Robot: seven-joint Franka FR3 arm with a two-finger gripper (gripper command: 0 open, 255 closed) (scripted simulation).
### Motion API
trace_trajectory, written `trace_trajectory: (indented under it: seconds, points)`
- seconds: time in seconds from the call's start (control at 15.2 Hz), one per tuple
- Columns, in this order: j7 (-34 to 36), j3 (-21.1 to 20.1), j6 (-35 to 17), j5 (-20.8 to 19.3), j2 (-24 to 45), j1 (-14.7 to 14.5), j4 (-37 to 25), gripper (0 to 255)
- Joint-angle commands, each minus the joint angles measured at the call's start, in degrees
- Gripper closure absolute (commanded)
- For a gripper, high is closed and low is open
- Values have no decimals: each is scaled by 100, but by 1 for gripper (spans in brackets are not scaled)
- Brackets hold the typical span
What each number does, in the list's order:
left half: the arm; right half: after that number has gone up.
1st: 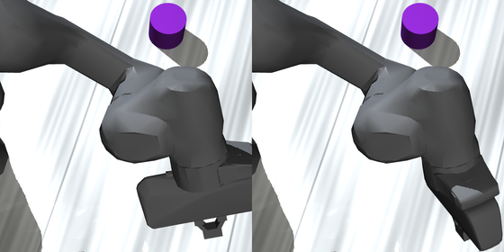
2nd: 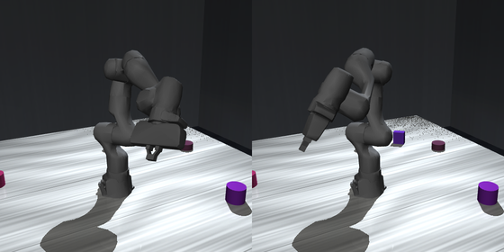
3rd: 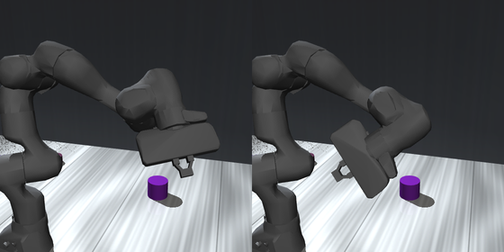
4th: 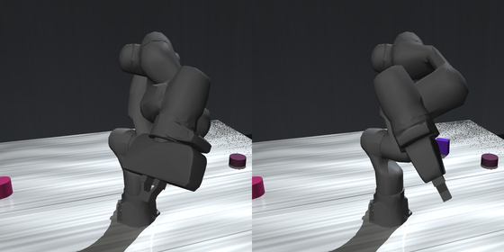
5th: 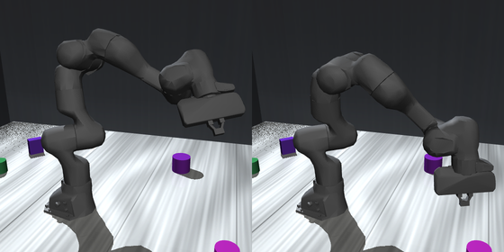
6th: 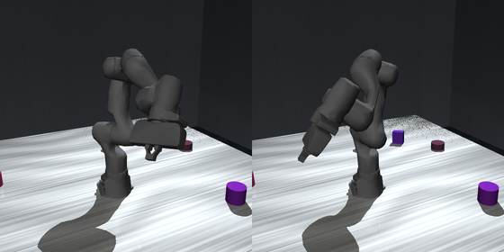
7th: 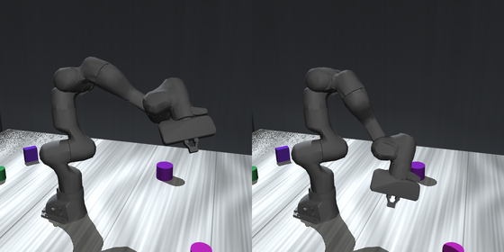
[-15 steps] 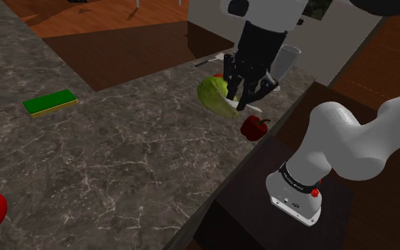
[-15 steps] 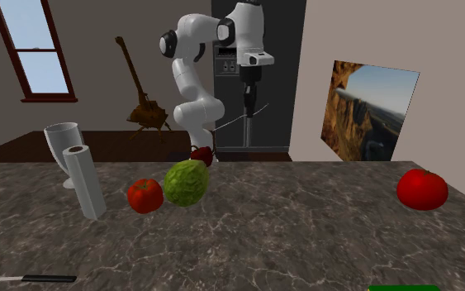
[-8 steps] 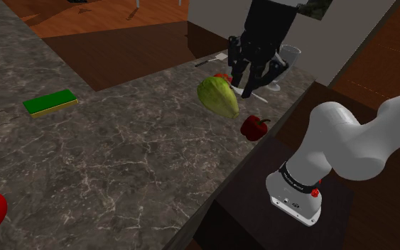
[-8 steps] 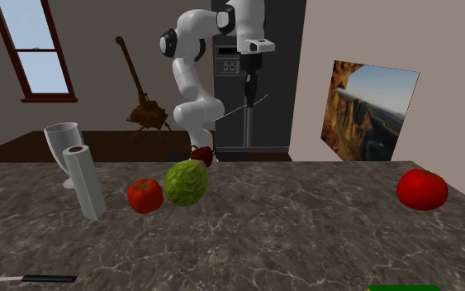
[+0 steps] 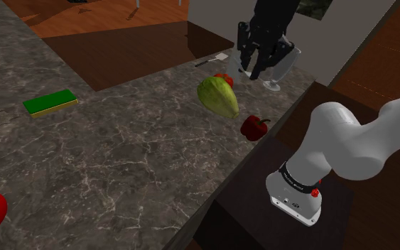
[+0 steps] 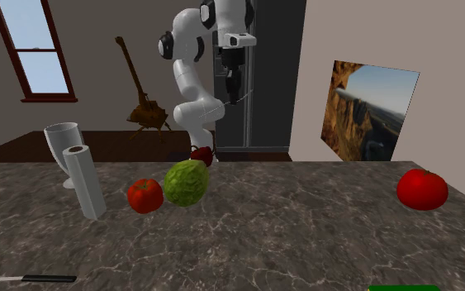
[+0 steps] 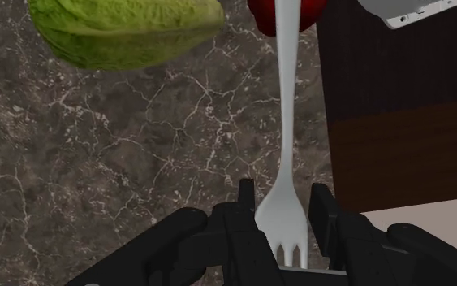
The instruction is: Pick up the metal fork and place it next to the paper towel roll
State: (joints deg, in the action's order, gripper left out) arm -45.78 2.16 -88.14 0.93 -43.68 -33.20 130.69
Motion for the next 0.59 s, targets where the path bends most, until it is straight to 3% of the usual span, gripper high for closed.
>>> trace_trajectory:
  seconds: [0.0, 0.53]
  points:
    - [-297, 266, 70, -186, -125, 95, 61, 255]
    - [-1394, 1278, 214, -897, -200, 420, -55, 255]
